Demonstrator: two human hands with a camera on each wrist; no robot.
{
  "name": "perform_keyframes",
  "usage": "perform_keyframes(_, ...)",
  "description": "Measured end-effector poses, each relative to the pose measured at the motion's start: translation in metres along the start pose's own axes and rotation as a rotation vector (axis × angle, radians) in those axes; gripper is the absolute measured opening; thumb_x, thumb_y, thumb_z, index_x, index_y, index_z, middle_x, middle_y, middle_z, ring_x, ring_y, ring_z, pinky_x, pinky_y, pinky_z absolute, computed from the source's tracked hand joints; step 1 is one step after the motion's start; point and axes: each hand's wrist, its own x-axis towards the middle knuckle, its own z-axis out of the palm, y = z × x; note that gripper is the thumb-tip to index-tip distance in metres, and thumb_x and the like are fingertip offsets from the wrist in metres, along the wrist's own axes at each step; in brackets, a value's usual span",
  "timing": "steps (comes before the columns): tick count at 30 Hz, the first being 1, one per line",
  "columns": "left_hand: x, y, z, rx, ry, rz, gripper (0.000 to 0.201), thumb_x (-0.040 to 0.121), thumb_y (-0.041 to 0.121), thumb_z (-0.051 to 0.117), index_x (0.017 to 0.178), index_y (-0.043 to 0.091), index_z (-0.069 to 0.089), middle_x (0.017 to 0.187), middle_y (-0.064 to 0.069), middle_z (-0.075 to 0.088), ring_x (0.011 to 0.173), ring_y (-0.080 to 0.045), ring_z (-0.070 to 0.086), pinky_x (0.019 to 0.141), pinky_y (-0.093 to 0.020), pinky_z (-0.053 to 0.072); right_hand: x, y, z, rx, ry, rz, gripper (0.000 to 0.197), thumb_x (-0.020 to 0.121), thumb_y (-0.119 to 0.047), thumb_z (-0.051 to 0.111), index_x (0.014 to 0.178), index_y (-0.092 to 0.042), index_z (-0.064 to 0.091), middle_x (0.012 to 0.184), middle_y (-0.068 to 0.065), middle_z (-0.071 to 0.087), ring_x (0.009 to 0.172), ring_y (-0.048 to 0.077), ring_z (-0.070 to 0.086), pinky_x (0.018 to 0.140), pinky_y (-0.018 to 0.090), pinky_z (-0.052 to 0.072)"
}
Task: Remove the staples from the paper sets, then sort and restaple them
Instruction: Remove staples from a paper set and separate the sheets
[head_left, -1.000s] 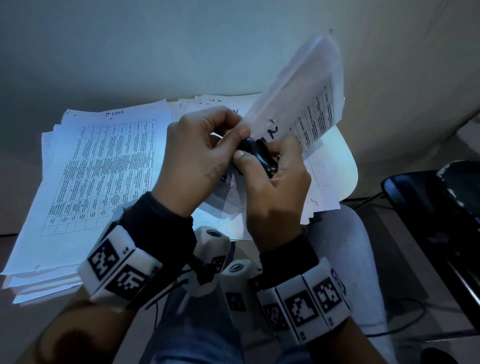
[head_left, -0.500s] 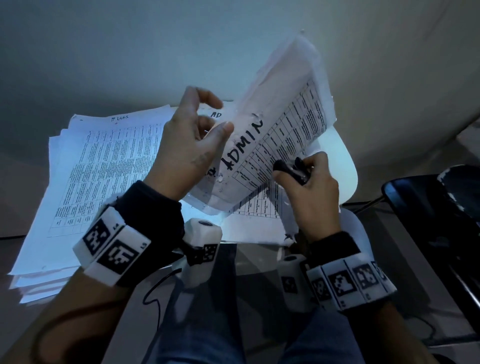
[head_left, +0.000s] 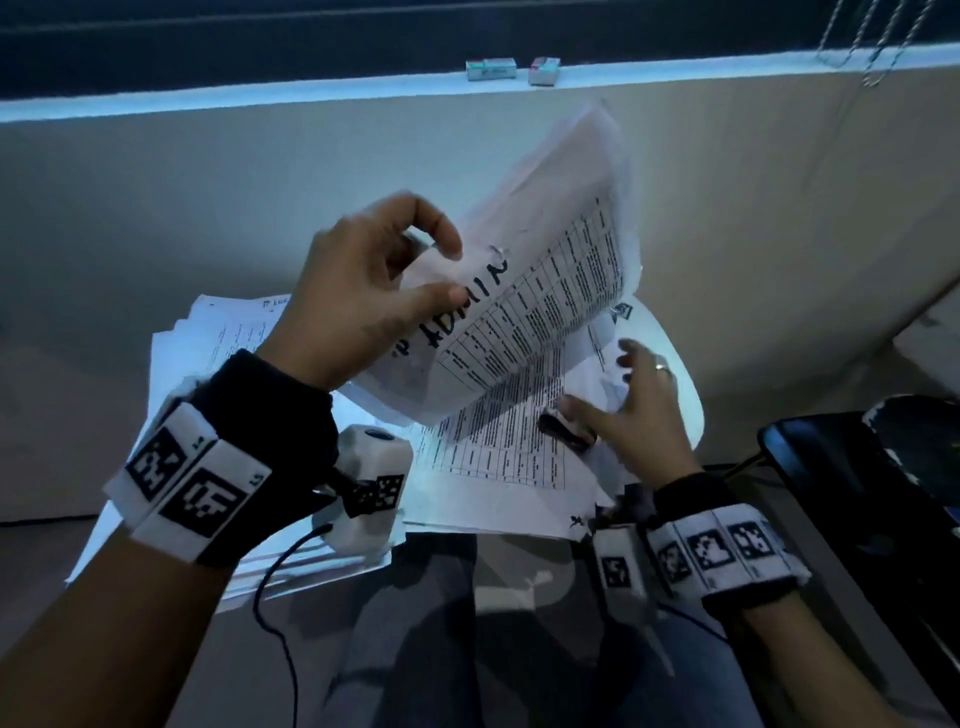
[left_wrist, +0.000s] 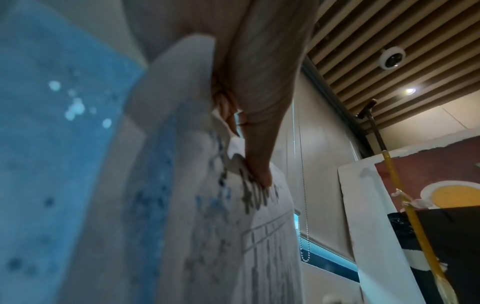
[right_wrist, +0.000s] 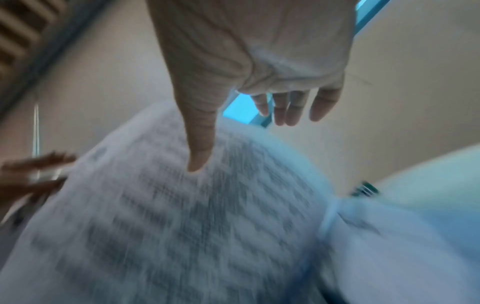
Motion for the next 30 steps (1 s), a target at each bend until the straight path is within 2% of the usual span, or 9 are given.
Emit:
perform_keyframes(2,0.003,0.009,-0.010,0.045,-0.024,0.014,0.028,0.063,0.026,0.075,0.084,0.021,0.057,0.072,-0.012,0.065,0.057,-0.023,0.051,0.058,-0.033,0.044,0.017,-0.015,-0.030,0.191,0.068,-0.060,0.110,0.055,-0.058,0.077,0.142,-0.019,0.024,0.139,0.005,0.033,0.129,0.019,0.030,0.106,0.038,0.029)
perform_keyframes(5,0.008,0.022,-0.026,0.077,-0.083,0.049,0.033,0.062,0.036,0.074,0.088,0.026,0.056,0.080,-0.013,0.068,0.071,-0.035,0.064,0.068,-0.049,0.054,0.048,-0.047,-0.071,0.349,-0.035,-0.155,0.109,0.060,-0.044,0.081,0.146,-0.022,0.016,0.147,-0.002,0.028,0.133,0.008,0.024,0.110,0.035,0.022)
perform_keyframes(9,0.015,0.037,-0.046,0.055,-0.179,0.073,0.035,0.064,0.034,0.075,0.092,0.030,0.054,0.084,-0.020,0.068,0.076,-0.047,0.061,0.069,-0.059,0.051,0.079,-0.083,-0.102,0.493,-0.394,-0.286,0.072,0.058,-0.036,0.082,0.122,-0.021,0.054,0.124,-0.009,0.060,0.117,0.006,0.054,0.099,0.030,0.041)
perform_keyframes(13,0.022,0.049,-0.061,0.043,-0.215,0.086,0.038,0.078,0.007,0.071,0.099,0.029,0.049,0.086,-0.010,0.070,0.078,-0.027,0.069,0.073,-0.050,0.056,0.088,-0.103,-0.103,0.482,-0.511,-0.322,0.059,0.042,-0.053,0.086,0.087,-0.017,0.075,0.096,-0.001,0.074,0.096,0.016,0.068,0.087,0.030,0.050)
perform_keyframes(18,0.032,0.065,-0.085,0.051,-0.181,0.129,0.055,0.059,0.030,0.073,0.110,0.036,0.052,0.086,-0.009,0.067,0.081,-0.025,0.066,0.076,-0.037,0.054,0.083,-0.129,-0.102,0.612,-0.401,-0.409,0.056,0.042,-0.048,0.087,0.081,-0.010,0.075,0.086,0.005,0.074,0.083,0.019,0.070,0.074,0.026,0.056)
perform_keyframes(22,0.029,0.056,-0.111,-0.109,0.062,0.081,0.084,0.037,0.046,0.089,0.111,0.028,0.053,0.091,0.007,0.073,0.086,-0.010,0.070,0.071,-0.023,0.056,0.074,-0.151,-0.115,0.769,-0.265,-0.499,0.025,0.059,-0.029,0.076,0.080,-0.016,0.074,0.085,0.000,0.074,0.079,0.015,0.069,0.071,0.026,0.055)
perform_keyframes(24,0.020,0.047,-0.107,-0.198,0.118,0.068,0.070,0.049,0.039,0.088,0.109,0.025,0.054,0.090,0.016,0.072,0.086,-0.002,0.068,0.068,-0.014,0.053,0.069,-0.163,-0.118,0.809,-0.226,-0.539,0.019,0.062,-0.025,0.072,0.080,-0.018,0.074,0.084,-0.003,0.074,0.079,0.013,0.068,0.071,0.024,0.054)
perform_keyframes(27,0.006,0.044,-0.086,-0.276,0.160,0.085,0.039,0.067,0.014,0.070,0.102,0.024,0.057,0.089,0.020,0.072,0.087,0.000,0.067,0.071,-0.012,0.051,0.060,-0.183,-0.114,0.874,-0.205,-0.554,0.021,0.066,-0.020,0.070,0.086,-0.013,0.071,0.086,-0.003,0.074,0.082,0.014,0.068,0.075,0.026,0.054)
perform_keyframes(30,0.003,0.037,-0.086,-0.339,0.303,0.088,0.048,0.066,0.012,0.069,0.112,0.013,0.055,0.096,0.009,0.072,0.091,-0.005,0.068,0.072,-0.015,0.052,0.052,-0.201,-0.101,0.898,-0.213,-0.511,0.027,0.072,-0.016,0.064,0.097,-0.006,0.062,0.091,0.001,0.071,0.086,0.016,0.066,0.080,0.030,0.054)
